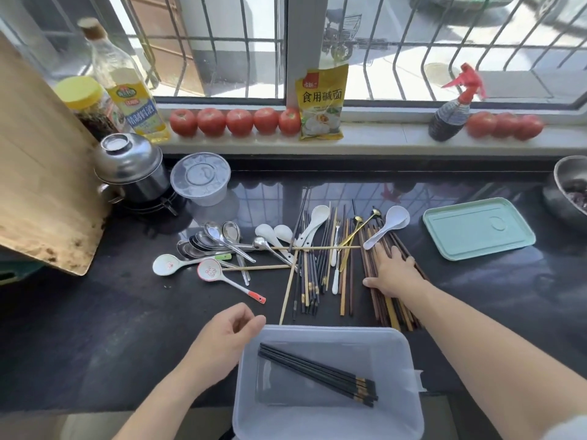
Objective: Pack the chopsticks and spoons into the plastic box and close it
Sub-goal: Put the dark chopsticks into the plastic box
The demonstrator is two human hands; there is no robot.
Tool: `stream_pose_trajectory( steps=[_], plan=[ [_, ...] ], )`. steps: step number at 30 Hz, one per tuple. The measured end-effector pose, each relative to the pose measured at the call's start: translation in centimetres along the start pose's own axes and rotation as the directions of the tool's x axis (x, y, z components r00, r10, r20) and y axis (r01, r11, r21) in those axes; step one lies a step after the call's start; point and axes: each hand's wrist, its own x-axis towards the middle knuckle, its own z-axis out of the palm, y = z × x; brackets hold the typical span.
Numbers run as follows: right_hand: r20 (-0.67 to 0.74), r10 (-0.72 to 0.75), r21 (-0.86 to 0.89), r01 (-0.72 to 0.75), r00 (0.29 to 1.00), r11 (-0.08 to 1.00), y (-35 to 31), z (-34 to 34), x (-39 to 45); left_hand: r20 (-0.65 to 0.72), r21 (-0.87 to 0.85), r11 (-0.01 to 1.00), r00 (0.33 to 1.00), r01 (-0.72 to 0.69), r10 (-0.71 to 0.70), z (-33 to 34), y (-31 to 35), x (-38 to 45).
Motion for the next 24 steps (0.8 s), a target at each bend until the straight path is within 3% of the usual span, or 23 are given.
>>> stream_pose_trajectory(
  steps=[2, 4, 7, 9, 11, 16, 20, 24],
  plan=[
    [-0.026, 0.002, 0.032, -0.001, 1.0, 0.999, -0.1, -0.3, 0.0, -0.023, 0.009, 1.0, 1.0, 0.0, 0.001, -0.1, -0.4, -0.3],
    [-0.14, -0.021, 0.025, 0.025, 0.99, 0.999, -1.0, -0.2, -0.8, -0.071, -0.01, 1.0, 0.997, 0.003, -0.003, -0.2, -0.3, -0.7],
    [-0.282, -0.178, 0.045, 0.199, 0.943, 0.979, -4.6, -0.7, -2.6, -0.146, -0.029, 1.0, 0.989, 0.002, -0.006, 0.0, 0.2, -1.1],
    [-0.168, -0.221, 0.166, 0.248, 0.961, 0.954, -7.9, -0.7, -3.3, -0.168, -0.041, 0.999, 0.986, 0.01, -0.016, 0.1, 0.6, -1.5],
    [-0.047, -0.194, 0.264, 0.2, 0.98, 0.944, -10.6, 0.2, -3.2, -0.179, -0.062, 0.998, 0.983, 0.032, -0.042, 0.3, 0.5, -1.7],
    [-0.151, -0.004, 0.346, 0.057, 0.988, 0.936, -12.9, 1.6, -3.0, -0.184, -0.083, 0.994, 0.979, 0.073, -0.087, 0.5, -0.1, -2.7],
    [-0.055, -0.049, 0.38, 0.066, 0.997, 0.923, -12.7, 0.5, -3.2, -0.193, -0.088, 0.993, 0.976, 0.083, -0.099, 0.5, -0.1, -2.4],
    [0.023, -0.096, 0.55, 0.068, 0.995, 0.832, -8.9, -2.4, -6.0, -0.169, -0.13, 0.989, 0.981, 0.071, -0.093, 0.4, -0.3, -2.1]
  ],
)
